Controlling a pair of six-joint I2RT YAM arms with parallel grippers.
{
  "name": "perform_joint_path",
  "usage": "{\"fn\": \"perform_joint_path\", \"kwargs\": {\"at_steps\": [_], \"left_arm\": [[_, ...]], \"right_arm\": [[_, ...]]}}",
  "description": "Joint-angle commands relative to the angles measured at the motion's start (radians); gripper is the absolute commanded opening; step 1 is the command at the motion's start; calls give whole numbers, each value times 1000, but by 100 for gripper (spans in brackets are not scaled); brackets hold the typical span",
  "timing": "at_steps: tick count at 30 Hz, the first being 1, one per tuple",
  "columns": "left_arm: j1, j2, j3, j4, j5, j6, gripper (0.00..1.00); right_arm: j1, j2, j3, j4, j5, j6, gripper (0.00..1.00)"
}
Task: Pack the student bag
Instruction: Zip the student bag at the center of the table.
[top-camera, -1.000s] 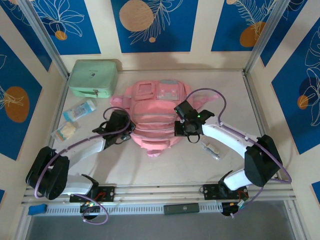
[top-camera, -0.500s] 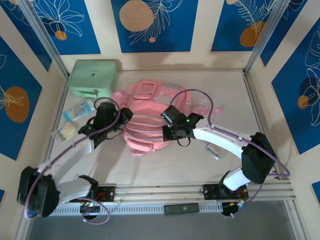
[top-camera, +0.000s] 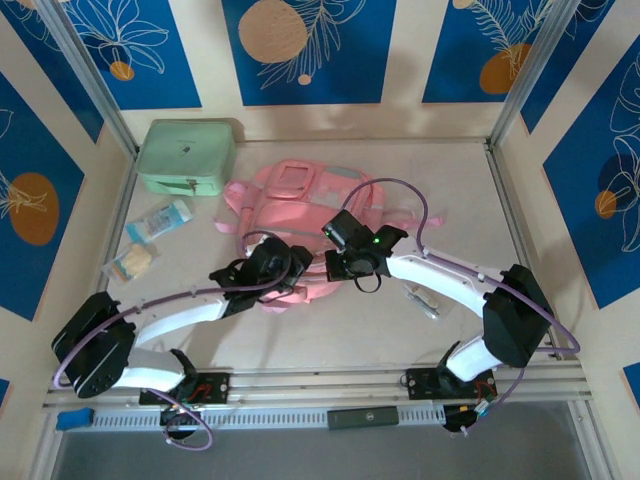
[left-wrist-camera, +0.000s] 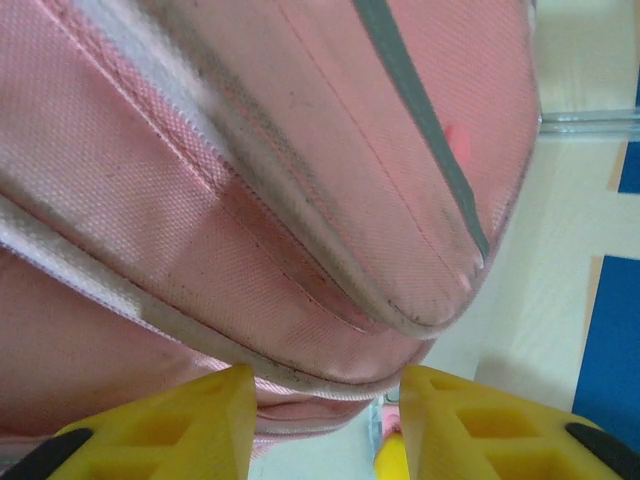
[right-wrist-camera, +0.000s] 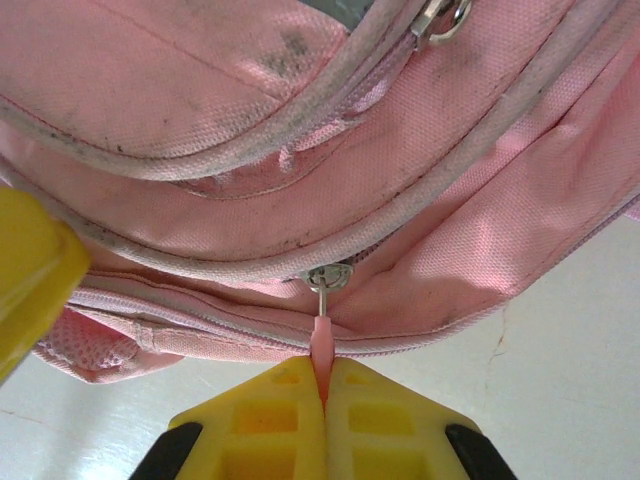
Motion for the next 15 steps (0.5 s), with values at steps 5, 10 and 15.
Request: {"fn": "perform_joint_path", "kwargs": {"at_steps": [5, 10, 15], "left_arm": [[-32, 71, 17, 64, -101, -120, 36], [-56, 128, 57, 12, -106, -163, 36], [-65, 163, 34, 28, -124, -219, 37]], "right_arm": [[5, 9, -4, 17, 0, 6, 0], [5, 17, -8, 35, -5, 13, 0], [14, 21, -7, 29, 14, 13, 0]]}}
